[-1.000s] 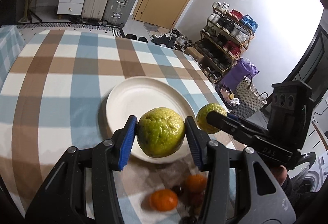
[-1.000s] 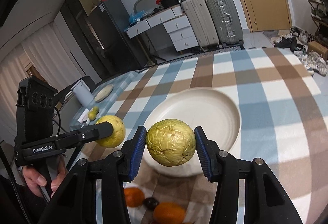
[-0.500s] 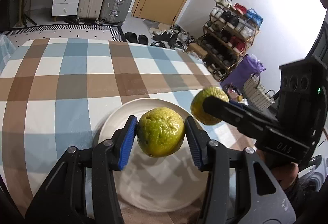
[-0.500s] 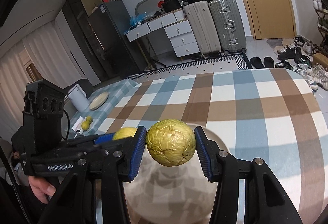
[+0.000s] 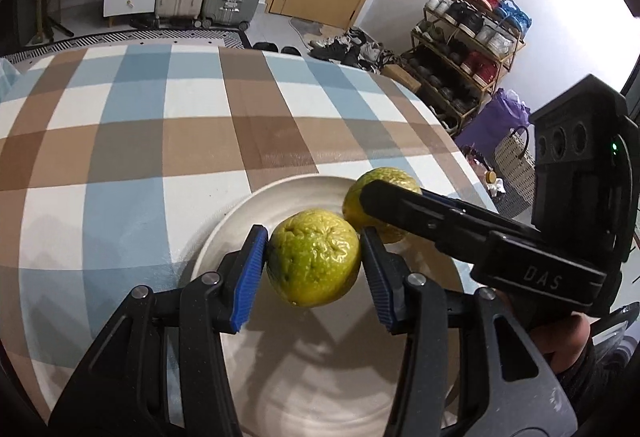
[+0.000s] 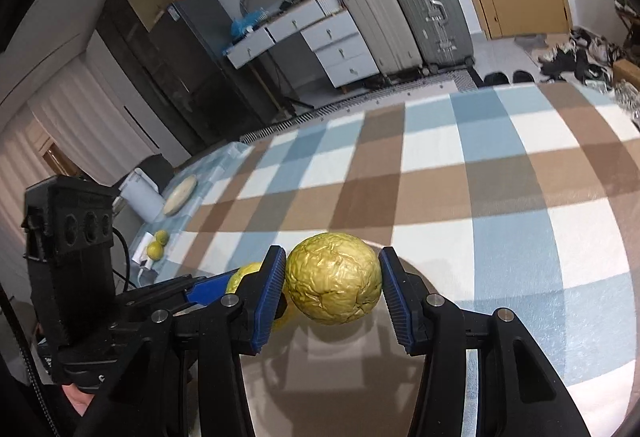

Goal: Organize fruits
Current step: 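Lower both pomelos onto the cream plate and open both tools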

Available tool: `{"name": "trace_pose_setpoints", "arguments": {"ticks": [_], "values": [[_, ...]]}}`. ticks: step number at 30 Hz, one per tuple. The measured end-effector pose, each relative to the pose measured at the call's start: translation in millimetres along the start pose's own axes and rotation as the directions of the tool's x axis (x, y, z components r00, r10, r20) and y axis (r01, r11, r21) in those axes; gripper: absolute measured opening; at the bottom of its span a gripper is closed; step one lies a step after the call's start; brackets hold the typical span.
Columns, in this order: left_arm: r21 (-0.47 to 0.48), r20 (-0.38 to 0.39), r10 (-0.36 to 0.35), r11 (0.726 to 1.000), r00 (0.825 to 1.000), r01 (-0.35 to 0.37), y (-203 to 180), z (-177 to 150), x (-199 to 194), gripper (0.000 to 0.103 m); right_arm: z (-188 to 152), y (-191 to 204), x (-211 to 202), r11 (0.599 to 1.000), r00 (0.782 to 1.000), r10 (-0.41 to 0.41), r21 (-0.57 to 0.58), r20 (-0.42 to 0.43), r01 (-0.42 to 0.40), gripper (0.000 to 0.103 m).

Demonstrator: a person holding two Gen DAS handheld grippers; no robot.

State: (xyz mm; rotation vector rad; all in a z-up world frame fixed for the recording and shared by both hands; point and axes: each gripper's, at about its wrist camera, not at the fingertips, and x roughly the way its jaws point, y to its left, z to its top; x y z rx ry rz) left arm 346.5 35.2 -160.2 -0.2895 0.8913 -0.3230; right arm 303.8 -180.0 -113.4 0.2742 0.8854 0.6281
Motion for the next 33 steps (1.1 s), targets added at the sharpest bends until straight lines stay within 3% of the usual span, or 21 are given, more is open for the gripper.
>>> {"name": "trace_pose_setpoints", "arguments": {"ticks": [12, 15, 22, 27, 29, 33], "values": [[0.019, 0.021, -0.012, 1.0, 1.0, 0.011, 2, 4, 6, 0.046, 7, -7, 14, 0.999, 0.999, -0.013, 0.041, -0.045, 0.015, 0.052], [0.033, 0.022, 0.013, 0.999, 1.0, -0.014, -2, 3, -1, 0.053, 8, -8, 10, 0.999, 0.999, 0.002, 0.053, -0.037, 0.0, 0.054], [0.037, 0.062, 0.06, 0.997, 0.996, -0.062, -9, -3, -34, 0.074, 4, -11, -31, 0.995, 0.999, -0.005, 0.101, 0.048, 0.0, 0.071], [0.072, 0.097, 0.141, 0.986, 0.985, -0.148, -23, -15, -65, 0.081, -7, -6, -71, 0.995, 0.994, -0.029, 0.096, 0.11, 0.019, 0.088], [0.07, 0.102, 0.204, 0.975, 0.974, -0.212, -28, -19, -78, 0.081, -13, -2, -88, 0.995, 0.99, -0.036, 0.094, 0.135, 0.023, 0.093], [0.073, 0.131, 0.245, 0.964, 0.961, -0.256, -41, -29, -105, 0.083, -29, 8, -119, 0.997, 0.982, -0.037, 0.079, 0.186, 0.023, 0.098]]}}
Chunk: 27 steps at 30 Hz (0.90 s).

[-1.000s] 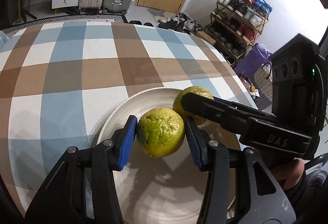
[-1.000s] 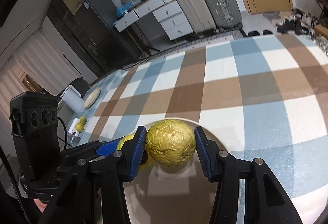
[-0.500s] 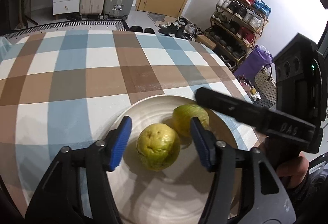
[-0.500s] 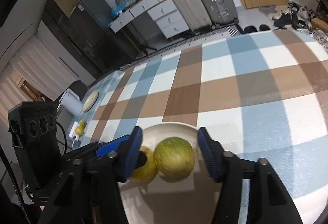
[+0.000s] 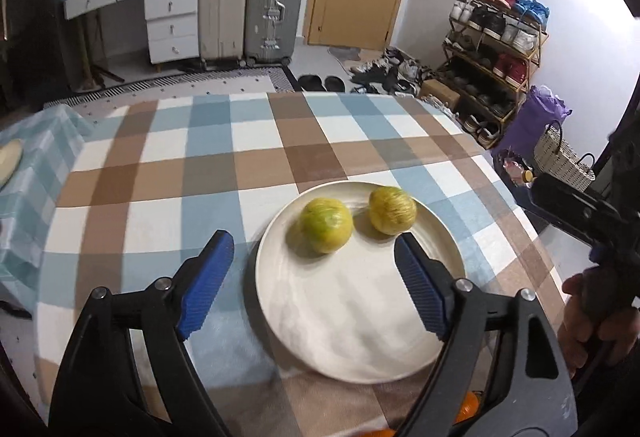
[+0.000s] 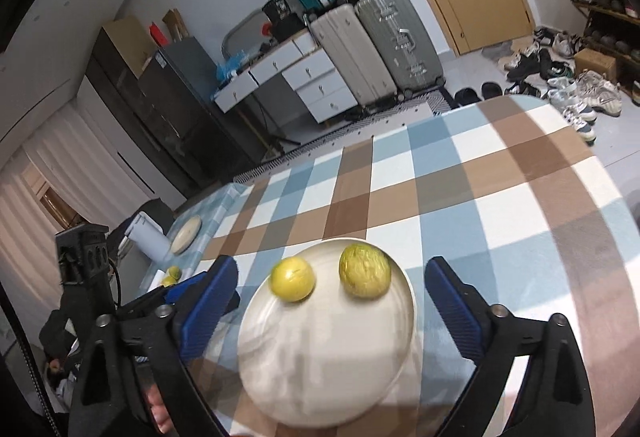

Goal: Organize fruits
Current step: 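Lower both pomelos onto the cream plate and open both tools, then grasp an orange with the left tool while the right tool grasps the other orange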

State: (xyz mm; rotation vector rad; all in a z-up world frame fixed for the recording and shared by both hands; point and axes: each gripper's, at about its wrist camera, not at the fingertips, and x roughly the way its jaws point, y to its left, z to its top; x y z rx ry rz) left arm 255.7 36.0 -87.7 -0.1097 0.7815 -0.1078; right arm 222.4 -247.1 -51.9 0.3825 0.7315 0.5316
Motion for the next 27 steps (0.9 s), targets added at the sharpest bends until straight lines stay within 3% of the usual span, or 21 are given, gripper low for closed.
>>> {"name": "trace_pose_setpoints", "arguments": {"ticks": [2, 8, 12, 18, 27], "values": [[0.004, 0.015, 0.031, 1.0, 0.999, -0.031, -4, -5, -17, 0.084, -7, 6, -16, 1.0, 1.0, -0.003, -0.02, 0.026, 0.004, 0.102], [0.013, 0.031, 0.033, 0.999, 0.999, -0.034, -18, -22, -59, 0.086, -30, 26, -54, 0.995, 0.998, 0.009, -0.1, 0.062, -0.003, 0.103], [0.019, 0.06, 0.048, 0.999, 0.997, -0.049, -28, -36, -82, 0.102, -46, 39, -74, 0.989, 0.997, 0.012, -0.147, 0.082, 0.0, 0.103], [0.019, 0.076, 0.045, 0.999, 0.996, -0.046, -36, -59, -108, 0.102, -69, 55, -92, 0.982, 0.996, 0.002, -0.19, 0.09, 0.015, 0.103], [-0.026, 0.049, 0.014, 1.0, 0.999, -0.013, -26, -104, -109, 0.102, -101, 68, -105, 0.971, 0.997, 0.006, -0.239, 0.08, 0.013, 0.103]]}}
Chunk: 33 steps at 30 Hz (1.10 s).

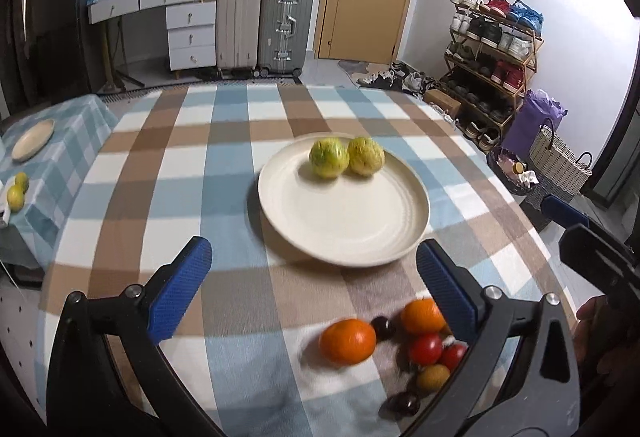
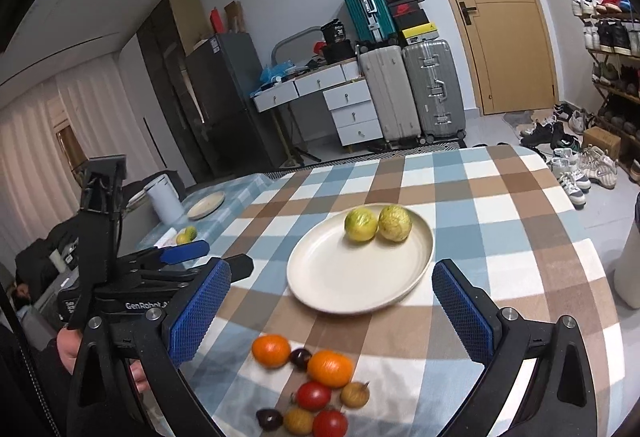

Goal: Organize fruits
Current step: 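Grasp an orange with the left tool while the right tool grasps the other orange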

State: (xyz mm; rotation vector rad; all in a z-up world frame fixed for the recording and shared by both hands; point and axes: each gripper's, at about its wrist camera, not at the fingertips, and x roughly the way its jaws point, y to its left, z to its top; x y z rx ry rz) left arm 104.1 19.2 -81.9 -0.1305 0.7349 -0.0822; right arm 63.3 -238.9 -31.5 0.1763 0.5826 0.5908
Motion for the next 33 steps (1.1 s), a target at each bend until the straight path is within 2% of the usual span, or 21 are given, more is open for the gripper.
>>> {"name": "trace_pose_setpoints", "arguments": {"ticks": [3, 9, 18, 23, 28, 29, 33], "values": [[-0.025, -0.032, -0.019, 1.0, 0.999, 0.019, 5, -16, 8, 0.102, -13, 3, 3, 1.0, 1.0, 0.002, -0.007, -0.026, -0.002, 0.103], [-0.036, -0.1, -0.014, 0.999, 0.995, 0.01, 12, -49, 23, 0.102, -42, 7, 13, 1.0, 0.996, -0.005, -0.02, -0.091, 0.003, 0.103], [-0.057, -0.147, -0.051, 0.997, 0.988, 0.043, 17, -59, 41, 0.102, -61, 2, 20, 1.0, 0.989, -0.006, -0.001, -0.145, 0.006, 0.103], [-0.091, -0.178, -0.102, 0.992, 0.979, 0.087, 22, -58, 54, 0.102, -64, -5, 22, 1.0, 0.988, -0.013, 0.025, -0.153, 0.017, 0.103], [-0.169, -0.208, -0.207, 0.97, 0.956, 0.173, 29, -59, 66, 0.102, -62, -7, 23, 1.0, 0.988, -0.009, 0.027, -0.152, 0.014, 0.103], [-0.17, -0.203, -0.212, 0.969, 0.956, 0.178, 30, -59, 67, 0.101, -61, -7, 24, 1.0, 0.988, -0.007, 0.025, -0.152, 0.011, 0.103], [-0.162, -0.198, -0.243, 0.963, 0.95, 0.213, 29, -57, 71, 0.088, -60, -6, 27, 1.0, 0.988, 0.001, 0.025, -0.156, 0.003, 0.103]]}}
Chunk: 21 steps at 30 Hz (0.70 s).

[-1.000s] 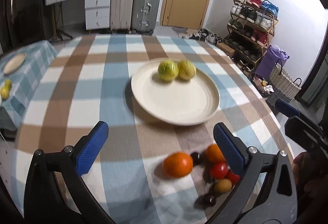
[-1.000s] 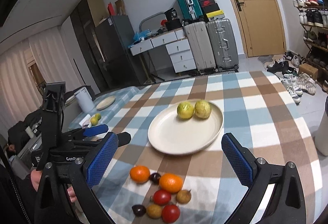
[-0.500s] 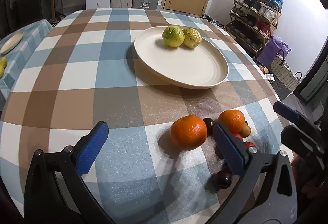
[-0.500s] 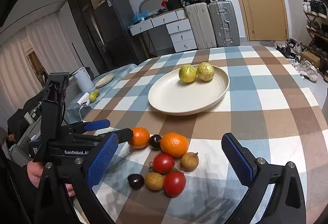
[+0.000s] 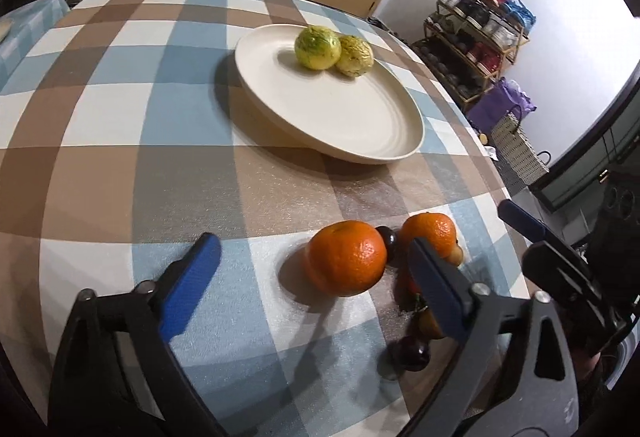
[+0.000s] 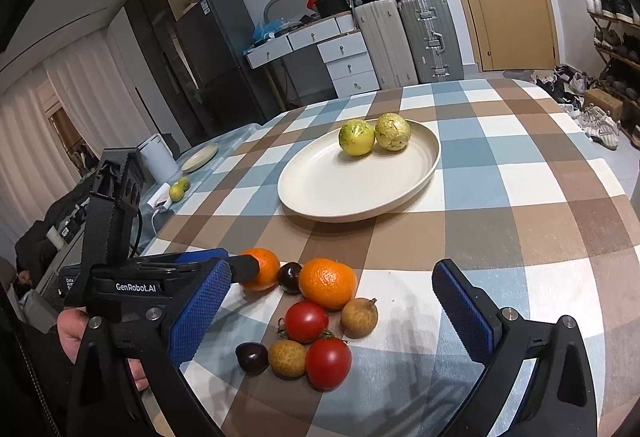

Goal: Organize fruits
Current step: 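Grasp an orange with the left tool while the right tool grasps the other orange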

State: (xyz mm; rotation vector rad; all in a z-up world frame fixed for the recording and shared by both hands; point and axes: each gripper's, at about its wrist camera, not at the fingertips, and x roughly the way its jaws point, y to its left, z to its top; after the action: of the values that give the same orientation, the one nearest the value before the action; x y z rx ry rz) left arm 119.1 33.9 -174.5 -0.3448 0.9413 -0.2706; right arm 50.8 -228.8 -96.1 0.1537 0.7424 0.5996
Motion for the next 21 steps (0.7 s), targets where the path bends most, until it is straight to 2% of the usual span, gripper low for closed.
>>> {"name": "trace_pose_setpoints", "arguments": {"ticks": [5, 6, 7, 10, 17, 21], "values": [[0.013, -0.026, -0.071, 0.997, 0.997, 0.071, -3, 1, 5, 0.057, 2, -1, 4, 1.0, 1.0, 0.004, 0.004, -0.006, -0.004, 0.103], [0.016, -0.035, -0.082, 0.996, 0.996, 0.082, -4, 1, 7, 0.045, 3, -1, 5, 1.0, 1.0, 0.005, 0.005, -0.008, -0.005, 0.103], [0.019, -0.047, -0.105, 0.994, 0.993, 0.106, -5, 1, 9, 0.04, 3, -1, 6, 1.0, 1.0, 0.006, 0.007, -0.01, -0.006, 0.103], [0.039, -0.05, -0.108, 0.993, 0.993, 0.111, -6, -1, 10, 0.039, 4, -1, 8, 1.0, 1.0, 0.005, 0.006, -0.016, -0.004, 0.103], [0.016, -0.017, -0.119, 0.993, 0.993, 0.119, 6, 1, -2, 0.039, 11, 4, 13, 1.0, 1.0, -0.002, -0.025, -0.03, 0.001, 0.103], [0.013, 0.004, -0.116, 0.993, 0.993, 0.116, 15, 4, -14, 0.039, 14, 5, 20, 0.999, 0.997, -0.019, -0.042, -0.069, 0.016, 0.103]]}}
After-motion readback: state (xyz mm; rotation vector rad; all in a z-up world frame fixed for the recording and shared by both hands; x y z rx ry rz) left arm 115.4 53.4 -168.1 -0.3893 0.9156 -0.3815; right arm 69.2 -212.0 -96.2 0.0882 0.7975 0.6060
